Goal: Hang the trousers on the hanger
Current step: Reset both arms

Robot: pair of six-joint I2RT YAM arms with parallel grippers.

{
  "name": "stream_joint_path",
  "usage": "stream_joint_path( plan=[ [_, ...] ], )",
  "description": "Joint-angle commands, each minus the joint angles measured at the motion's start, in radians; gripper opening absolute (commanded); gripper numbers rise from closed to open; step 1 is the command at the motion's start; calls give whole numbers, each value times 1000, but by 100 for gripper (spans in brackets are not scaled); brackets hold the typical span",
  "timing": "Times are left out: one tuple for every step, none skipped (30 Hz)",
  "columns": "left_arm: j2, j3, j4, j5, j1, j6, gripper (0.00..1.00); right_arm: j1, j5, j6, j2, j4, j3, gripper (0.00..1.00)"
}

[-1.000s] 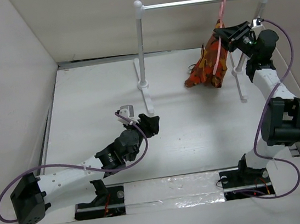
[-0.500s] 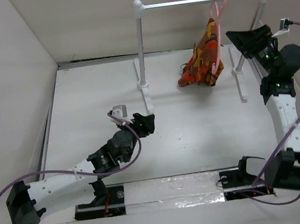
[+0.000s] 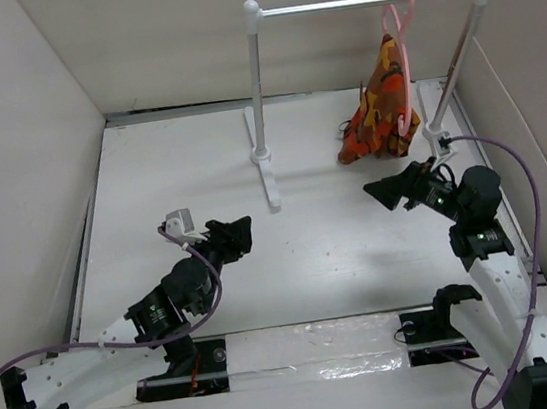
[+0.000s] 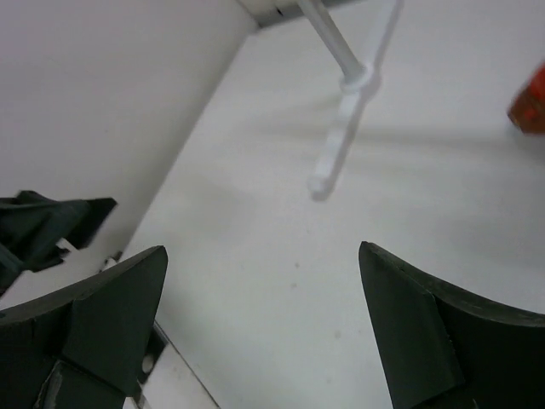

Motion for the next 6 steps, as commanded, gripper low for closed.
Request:
stream_joint_path(
  plan=[
    [-29, -39, -42, -2, 5, -48, 55, 14, 39, -157, -55, -163, -63, 100],
    [-29, -48, -48, 1, 5, -52, 54, 14, 53, -159, -64, -166, -87, 100],
    [-26, -49, -48, 3, 5, -57, 54, 14, 52, -159, -72, -167, -95, 100],
    [-24, -49, -54, 5, 5, -63, 54, 14, 53, -161, -84, -175, -98, 100],
    [-15, -39, -74, 0, 5, -80, 54, 14, 52, -159, -86, -180, -95, 100],
    [-11, -31, -82, -3, 5, -86, 54, 14, 46, -159, -87, -184, -81, 100]
  ],
)
